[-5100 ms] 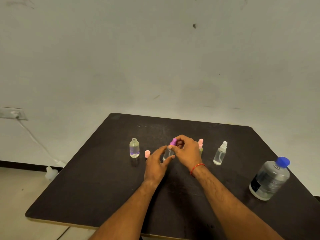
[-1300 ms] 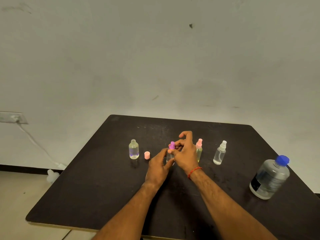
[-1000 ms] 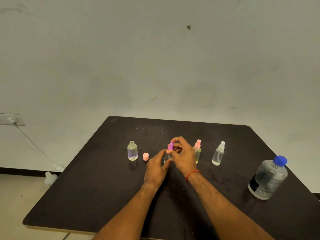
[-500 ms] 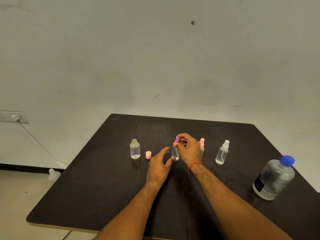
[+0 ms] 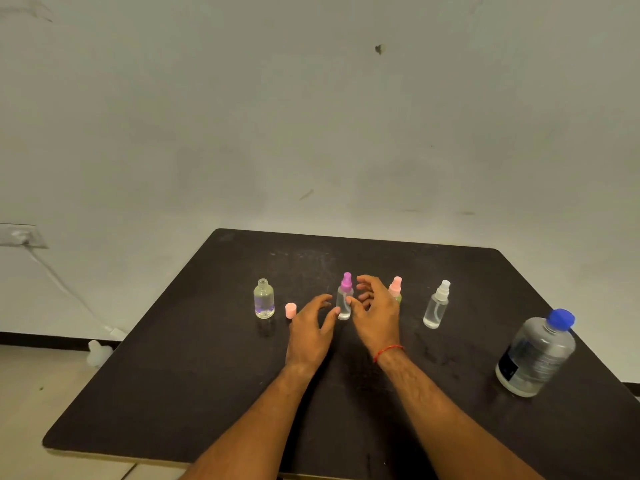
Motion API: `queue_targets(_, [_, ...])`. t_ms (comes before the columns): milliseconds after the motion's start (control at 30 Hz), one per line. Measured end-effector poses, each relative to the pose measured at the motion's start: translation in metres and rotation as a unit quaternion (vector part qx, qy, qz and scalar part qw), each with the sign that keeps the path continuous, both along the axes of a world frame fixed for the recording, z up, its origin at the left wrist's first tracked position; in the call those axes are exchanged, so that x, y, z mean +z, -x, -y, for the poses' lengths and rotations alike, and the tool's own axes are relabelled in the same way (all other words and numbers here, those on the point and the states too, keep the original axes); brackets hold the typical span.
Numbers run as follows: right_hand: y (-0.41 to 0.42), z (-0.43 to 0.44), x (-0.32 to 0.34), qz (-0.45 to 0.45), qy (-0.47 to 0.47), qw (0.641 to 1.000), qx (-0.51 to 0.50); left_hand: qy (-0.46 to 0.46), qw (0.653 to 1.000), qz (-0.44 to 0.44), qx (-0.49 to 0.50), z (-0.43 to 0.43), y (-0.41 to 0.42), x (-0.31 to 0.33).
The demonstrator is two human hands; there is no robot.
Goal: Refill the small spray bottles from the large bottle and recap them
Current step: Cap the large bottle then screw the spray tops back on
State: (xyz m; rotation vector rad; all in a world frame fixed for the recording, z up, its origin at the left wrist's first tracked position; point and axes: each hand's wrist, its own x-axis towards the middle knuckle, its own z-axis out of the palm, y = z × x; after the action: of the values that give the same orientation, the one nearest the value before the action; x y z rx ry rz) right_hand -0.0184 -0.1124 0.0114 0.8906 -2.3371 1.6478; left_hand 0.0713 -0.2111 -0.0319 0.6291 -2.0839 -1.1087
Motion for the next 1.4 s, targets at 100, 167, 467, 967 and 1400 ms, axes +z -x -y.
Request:
queue_targets(100, [-0.014, -0.009, -0.010, -0.013, -0.001, 1.000, 0.004, 0.009, 0.999, -0.044, 0.024, -0.001, -0.003, -0.001])
queue_targets(167, [-0.021, -0.011, -0.015, -0.014, -0.010, 1.000, 0.017, 0.021, 0.996, -0.075, 0.035, -0.002, -0.005, -0.001])
queue_targets(467, [-0.040, 0.003, -0.021, 0.011, -0.076, 0.995, 0.066, -0.015, 0.982, -0.153, 0.113, 0.016, -0.050, 0.004])
queue_targets(967, [-0.053, 0.079, -0.028, 0.018, -0.142, 0.985, 0.096, -0.109, 0.983, 0.030, 0.144, 0.099, -0.068, 0.000])
queue_targets(1400, [-0.050, 0.093, -0.027, 0.053, -0.122, 0.986, 0.097, -0.054, 0.991, 0.079, 0.093, 0.099, -0.065, -0.002])
